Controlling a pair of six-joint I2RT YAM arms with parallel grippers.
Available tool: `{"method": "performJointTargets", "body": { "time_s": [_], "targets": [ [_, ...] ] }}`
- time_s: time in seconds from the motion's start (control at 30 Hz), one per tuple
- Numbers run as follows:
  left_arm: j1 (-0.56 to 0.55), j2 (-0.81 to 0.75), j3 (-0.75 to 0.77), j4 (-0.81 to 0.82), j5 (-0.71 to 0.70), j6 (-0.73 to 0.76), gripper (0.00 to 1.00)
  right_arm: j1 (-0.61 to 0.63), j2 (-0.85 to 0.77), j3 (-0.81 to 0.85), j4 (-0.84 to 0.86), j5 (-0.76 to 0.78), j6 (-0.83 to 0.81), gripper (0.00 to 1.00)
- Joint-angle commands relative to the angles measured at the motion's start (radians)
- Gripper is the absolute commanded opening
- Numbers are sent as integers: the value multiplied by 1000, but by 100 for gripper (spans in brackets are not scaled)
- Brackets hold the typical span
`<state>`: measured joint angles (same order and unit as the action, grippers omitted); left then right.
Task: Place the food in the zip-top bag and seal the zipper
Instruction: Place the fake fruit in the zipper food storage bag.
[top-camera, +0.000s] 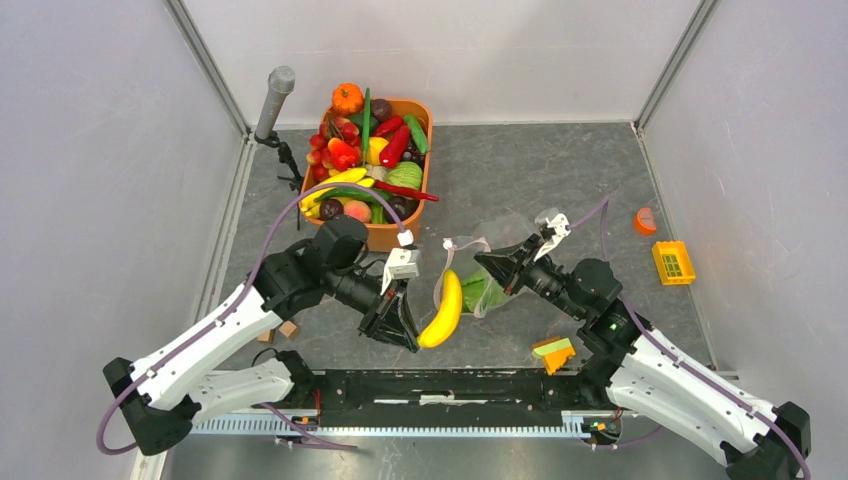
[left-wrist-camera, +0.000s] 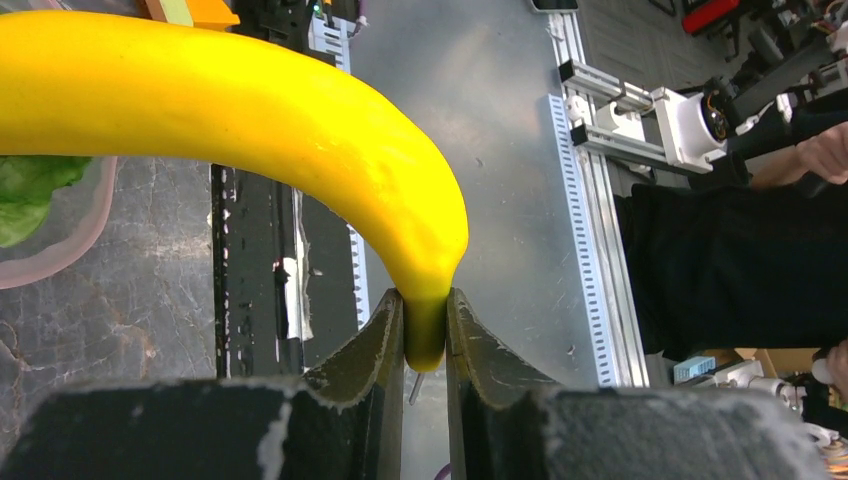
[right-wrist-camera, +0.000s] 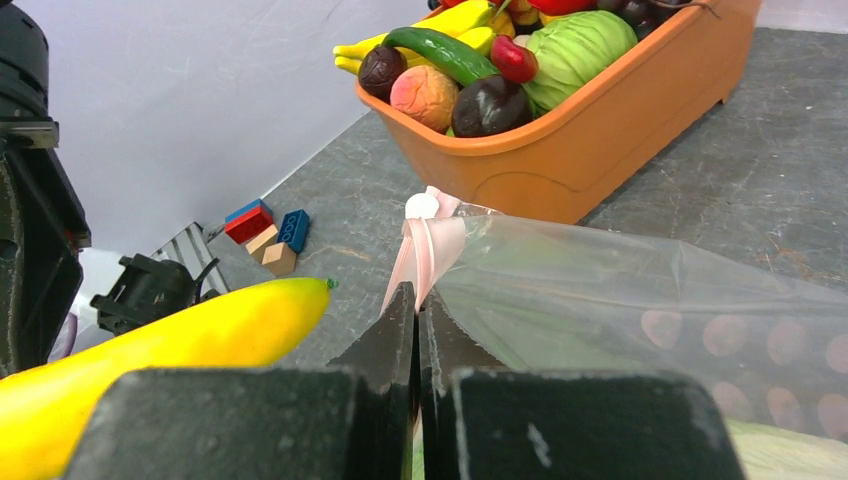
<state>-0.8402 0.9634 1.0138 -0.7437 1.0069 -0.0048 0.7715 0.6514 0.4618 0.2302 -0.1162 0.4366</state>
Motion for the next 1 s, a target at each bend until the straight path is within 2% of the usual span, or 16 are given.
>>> {"method": "performJointTargets", "body": {
  "time_s": [0.0,0.3,0.6,0.77,0.9,0.93,0.97],
  "targets": [
    [-5,10,11,6,76,96,5,3,-3,51,88,-70,-21,0],
    [-4,234,155,-127,-84,190,2,3,-20,40,203,-330,-28,0],
    [-4,371,295,-99,-147,139,4,3,-29,105,30,-435,-141,0],
    [-5,428,320,-65,-265,37,22,3,-63,90,21,-364,-142,0],
    [-4,401,304,13,-375,-85,67,3,-53,95,-12,-297,-149,0],
    [-4,388,304,30,-395,-109,72,2,-50,95,-13,-273,-148,0],
    [-4,375,304,39,-398,-117,81,4,-49,91,-11,-246,-140,0]
  ]
}}
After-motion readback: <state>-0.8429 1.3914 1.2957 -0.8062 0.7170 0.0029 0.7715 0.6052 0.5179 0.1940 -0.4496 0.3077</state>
